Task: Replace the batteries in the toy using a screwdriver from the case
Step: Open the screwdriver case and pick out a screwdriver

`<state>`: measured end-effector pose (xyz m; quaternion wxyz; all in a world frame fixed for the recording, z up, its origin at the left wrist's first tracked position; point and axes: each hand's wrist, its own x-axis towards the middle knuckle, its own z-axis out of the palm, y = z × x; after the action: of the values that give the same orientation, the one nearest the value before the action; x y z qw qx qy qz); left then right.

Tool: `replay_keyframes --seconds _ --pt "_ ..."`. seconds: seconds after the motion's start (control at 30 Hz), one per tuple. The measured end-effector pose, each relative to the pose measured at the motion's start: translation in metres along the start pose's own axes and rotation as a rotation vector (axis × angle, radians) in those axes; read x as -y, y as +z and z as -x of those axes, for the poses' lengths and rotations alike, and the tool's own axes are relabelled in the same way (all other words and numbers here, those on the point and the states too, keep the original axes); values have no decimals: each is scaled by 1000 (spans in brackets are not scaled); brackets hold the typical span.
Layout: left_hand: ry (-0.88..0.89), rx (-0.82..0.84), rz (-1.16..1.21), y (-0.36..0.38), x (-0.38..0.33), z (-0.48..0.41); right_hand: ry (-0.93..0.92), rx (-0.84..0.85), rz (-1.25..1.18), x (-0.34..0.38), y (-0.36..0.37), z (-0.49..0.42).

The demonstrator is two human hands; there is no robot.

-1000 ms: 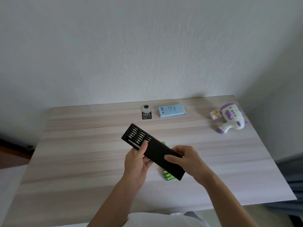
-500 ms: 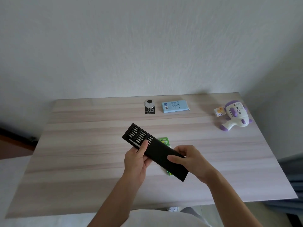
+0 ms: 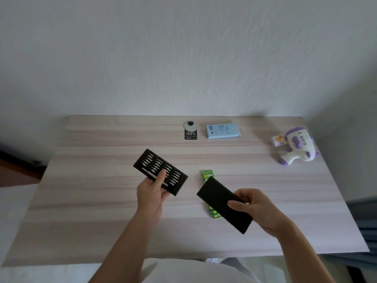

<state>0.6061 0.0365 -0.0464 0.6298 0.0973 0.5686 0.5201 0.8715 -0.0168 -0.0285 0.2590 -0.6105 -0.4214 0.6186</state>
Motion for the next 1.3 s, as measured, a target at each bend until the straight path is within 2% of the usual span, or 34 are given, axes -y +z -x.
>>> replay_keyframes --seconds 0.1,0.37,0.5,0.73,0.97,1.3 --pt "11 27 -103 -11 2 -11 23 -99 -47 -9 -4 -5" --pt "-18 97 -192 -54 13 -23 88 -144 -187 -19 33 -37" --pt "-36 49 -178 -76 11 -26 129 -214 -106 -32 69 -65" --pt "-93 21 -196 -103 5 -24 223 -187 0 -56 135 -112" --pt "-99 5 -262 -129 -1 -23 317 -249 89 -76 168 -127" --pt "-128 34 -322 -130 3 -14 274 -412 502 -74 178 -125"
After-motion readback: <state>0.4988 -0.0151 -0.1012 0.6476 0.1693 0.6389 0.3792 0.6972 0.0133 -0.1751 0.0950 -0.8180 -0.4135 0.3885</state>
